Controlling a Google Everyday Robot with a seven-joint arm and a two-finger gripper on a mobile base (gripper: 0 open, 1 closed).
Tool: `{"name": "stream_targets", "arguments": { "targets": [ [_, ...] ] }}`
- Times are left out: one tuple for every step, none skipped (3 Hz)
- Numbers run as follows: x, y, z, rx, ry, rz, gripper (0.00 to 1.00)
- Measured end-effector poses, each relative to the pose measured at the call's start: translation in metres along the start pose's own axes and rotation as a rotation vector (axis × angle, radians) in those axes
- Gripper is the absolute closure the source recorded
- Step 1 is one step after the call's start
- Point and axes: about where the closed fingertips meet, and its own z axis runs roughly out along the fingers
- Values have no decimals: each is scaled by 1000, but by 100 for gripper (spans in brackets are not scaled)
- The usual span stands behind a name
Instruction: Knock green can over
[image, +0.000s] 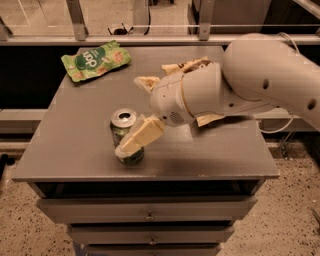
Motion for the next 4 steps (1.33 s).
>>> {"name": "stream_targets", "arguments": {
  "targets": [
    [7,-6,16,1,-32,-12,0],
    [16,-19,33,9,-60,-21,0],
    [10,-40,33,40,-85,-22,0],
    [-20,-77,29,91,-122,-12,0]
  ]
}}
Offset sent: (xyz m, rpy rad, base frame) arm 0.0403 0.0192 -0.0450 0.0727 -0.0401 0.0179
